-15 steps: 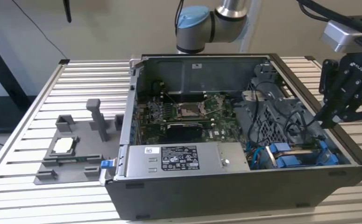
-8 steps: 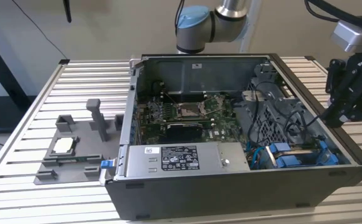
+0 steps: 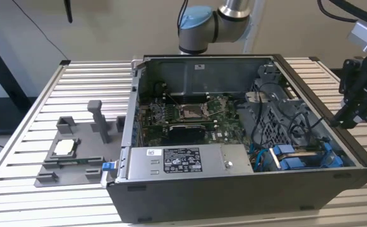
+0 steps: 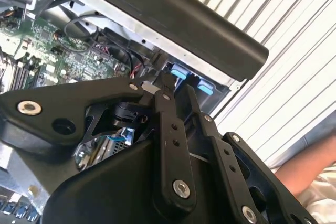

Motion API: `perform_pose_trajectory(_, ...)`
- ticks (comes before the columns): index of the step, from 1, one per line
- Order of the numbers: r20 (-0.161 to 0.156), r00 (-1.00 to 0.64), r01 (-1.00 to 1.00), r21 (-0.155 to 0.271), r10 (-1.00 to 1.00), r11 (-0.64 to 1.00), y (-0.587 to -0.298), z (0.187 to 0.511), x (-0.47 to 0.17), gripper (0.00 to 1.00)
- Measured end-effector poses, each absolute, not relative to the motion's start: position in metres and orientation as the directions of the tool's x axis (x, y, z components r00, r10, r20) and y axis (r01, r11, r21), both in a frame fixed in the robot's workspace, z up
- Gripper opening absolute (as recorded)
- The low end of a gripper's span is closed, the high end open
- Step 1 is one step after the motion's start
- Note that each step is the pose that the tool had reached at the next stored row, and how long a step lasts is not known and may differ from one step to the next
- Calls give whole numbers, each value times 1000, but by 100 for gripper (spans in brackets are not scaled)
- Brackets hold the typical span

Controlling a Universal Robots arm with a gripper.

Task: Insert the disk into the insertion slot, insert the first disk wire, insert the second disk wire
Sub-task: 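Insert the second disk wire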

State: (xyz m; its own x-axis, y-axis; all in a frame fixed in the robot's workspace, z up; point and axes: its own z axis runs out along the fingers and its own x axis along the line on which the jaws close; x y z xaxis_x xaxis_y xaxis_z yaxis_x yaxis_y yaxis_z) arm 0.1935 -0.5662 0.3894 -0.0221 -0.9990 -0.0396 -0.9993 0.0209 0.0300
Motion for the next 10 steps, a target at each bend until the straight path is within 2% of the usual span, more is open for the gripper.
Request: perform_pose_trajectory(10, -66, -68, -997, 31, -996, 66, -566, 386, 197, 27)
